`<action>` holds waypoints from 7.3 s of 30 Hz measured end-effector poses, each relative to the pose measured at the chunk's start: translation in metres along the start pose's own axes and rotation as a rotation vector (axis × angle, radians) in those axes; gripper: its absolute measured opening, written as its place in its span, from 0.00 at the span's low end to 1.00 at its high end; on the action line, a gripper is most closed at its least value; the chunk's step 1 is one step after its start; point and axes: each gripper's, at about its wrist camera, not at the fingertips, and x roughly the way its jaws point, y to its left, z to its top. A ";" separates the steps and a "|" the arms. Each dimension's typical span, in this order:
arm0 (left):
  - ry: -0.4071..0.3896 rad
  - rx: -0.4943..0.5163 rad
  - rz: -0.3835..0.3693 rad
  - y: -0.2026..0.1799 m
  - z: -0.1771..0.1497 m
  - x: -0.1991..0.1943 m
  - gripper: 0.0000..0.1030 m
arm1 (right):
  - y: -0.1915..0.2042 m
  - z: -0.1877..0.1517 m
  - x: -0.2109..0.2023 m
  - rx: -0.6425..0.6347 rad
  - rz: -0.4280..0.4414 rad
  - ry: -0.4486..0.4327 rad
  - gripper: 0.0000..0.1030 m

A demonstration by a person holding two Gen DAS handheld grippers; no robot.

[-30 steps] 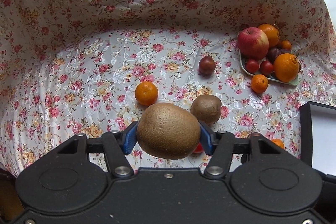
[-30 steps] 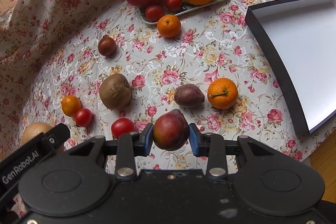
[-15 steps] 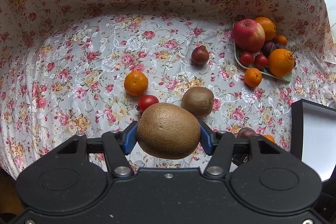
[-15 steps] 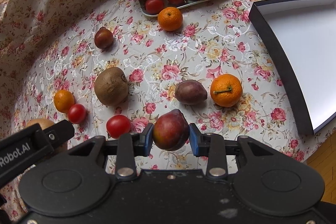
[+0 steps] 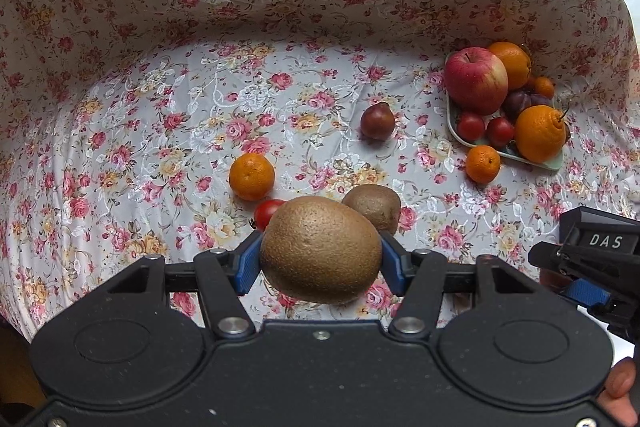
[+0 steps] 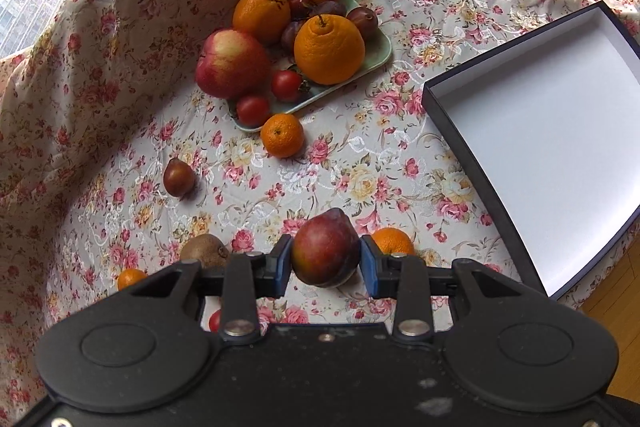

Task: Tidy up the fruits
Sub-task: 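Lift the kiwi and red pear and carry both over the white box, then lower and release the kiwi and red pear into the white box, then move the left tool to the mandarin while the right tool approaches the plum, then grasp the mandarin with the left tool and lift it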

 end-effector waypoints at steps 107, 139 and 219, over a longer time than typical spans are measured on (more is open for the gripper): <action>0.106 0.446 -0.149 -0.257 -0.091 0.026 0.63 | -0.268 0.053 0.005 0.399 -0.232 0.088 0.36; 0.105 0.099 -0.018 -0.043 -0.002 0.032 0.63 | -0.063 0.023 0.022 0.060 -0.105 0.116 0.36; 0.096 -0.174 0.178 0.051 0.065 0.083 0.49 | -0.012 0.003 0.024 -0.039 0.100 0.106 0.36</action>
